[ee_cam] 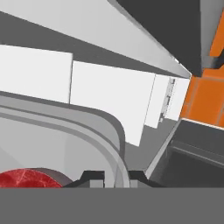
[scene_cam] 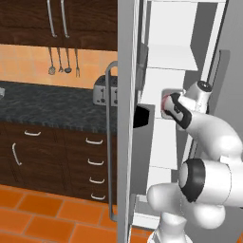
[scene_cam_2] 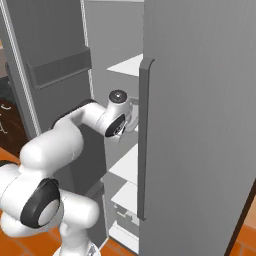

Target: Take the meat container that has the steak and place it on the second highest rack of the freezer. Then take the vegetable container that has the lemon wedge and mushroom and place it on the highest rack of the freezer.

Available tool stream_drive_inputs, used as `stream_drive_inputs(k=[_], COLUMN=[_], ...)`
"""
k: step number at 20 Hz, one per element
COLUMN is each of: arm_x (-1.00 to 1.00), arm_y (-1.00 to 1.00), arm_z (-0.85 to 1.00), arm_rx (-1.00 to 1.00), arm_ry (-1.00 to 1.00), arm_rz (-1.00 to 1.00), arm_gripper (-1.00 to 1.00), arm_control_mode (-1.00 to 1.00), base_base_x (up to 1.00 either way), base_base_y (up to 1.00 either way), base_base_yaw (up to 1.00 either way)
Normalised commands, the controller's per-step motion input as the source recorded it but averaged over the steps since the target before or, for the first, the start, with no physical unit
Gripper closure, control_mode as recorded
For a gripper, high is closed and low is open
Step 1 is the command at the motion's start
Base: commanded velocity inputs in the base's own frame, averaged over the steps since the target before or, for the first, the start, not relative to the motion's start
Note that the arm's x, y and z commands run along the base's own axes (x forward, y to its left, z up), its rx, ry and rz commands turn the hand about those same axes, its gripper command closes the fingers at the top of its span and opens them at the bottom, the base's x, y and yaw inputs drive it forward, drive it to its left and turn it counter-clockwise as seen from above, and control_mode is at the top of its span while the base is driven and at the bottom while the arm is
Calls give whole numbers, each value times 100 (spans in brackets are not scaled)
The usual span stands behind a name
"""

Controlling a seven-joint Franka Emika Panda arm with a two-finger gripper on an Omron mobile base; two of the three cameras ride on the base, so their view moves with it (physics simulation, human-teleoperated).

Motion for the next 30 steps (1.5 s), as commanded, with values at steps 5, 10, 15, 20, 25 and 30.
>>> stream_drive_inputs(k=[5,10,15,20,25,30], arm_x=[53,23,44,39,40,38], arm_y=[0,-10,0,0,-2,-8], arm_z=[-10,0,0,0,0,0], arm_rx=[0,0,0,0,0,0], arm_ry=[4,-1,0,0,0,0], arm_rz=[0,0,0,0,0,0], arm_gripper=[100,100,100,100,100,100], arm_control_mode=[-100,-100,-100,-100,-100,-100], base_base_x=[0,0,0,0,0,0], base_base_y=[0,0,0,0,0,0], base_base_yaw=[0,0,0,0,0,0])
